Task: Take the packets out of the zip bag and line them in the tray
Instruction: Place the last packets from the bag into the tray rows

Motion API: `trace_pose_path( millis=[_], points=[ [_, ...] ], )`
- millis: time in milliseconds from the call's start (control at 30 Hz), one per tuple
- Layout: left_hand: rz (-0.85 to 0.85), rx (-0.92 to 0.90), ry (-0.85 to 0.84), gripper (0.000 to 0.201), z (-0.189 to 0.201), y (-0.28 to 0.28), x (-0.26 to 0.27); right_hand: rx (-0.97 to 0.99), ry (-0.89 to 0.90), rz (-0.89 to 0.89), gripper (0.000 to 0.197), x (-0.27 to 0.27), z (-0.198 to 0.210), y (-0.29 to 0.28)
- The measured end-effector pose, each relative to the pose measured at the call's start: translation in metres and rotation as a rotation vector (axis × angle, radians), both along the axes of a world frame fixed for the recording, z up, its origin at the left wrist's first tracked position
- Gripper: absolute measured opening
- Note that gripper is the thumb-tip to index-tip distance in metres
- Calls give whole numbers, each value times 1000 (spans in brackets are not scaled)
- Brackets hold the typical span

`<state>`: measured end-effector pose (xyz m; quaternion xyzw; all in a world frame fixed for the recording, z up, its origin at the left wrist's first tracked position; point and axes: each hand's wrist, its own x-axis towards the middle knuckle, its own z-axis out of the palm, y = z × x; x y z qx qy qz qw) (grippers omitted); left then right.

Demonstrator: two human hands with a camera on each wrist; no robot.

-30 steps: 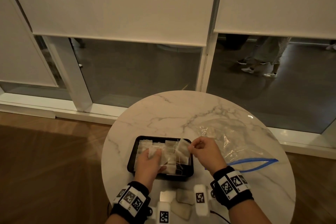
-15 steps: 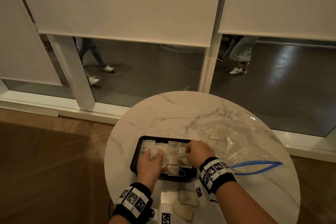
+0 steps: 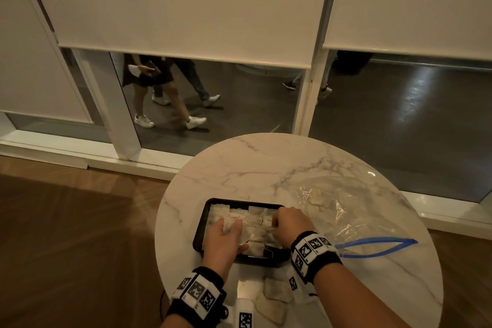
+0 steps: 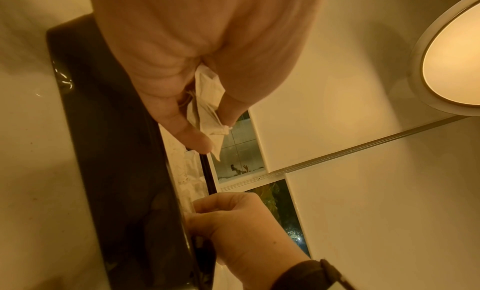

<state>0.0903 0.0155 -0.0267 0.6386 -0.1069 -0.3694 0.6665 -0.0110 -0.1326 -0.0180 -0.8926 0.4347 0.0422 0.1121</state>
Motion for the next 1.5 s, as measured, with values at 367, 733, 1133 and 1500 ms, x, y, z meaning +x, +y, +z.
trace_pose_path(
  millis=[367,733,1133,1500],
  points=[
    [18,29,2,36,-1,1,-1,-92,-130,33,31,-10,3,-3],
    [-3,18,17,21,4,3,-4,-86,-54,51,20,-14,-3,8],
    [-111,-121,118,25,19,-2,-16,579,-869,-58,3,-36,17,25],
    [-199,-69,3,24,24,-2,-22,676,-936,-53,7,-40,12,33]
  ],
)
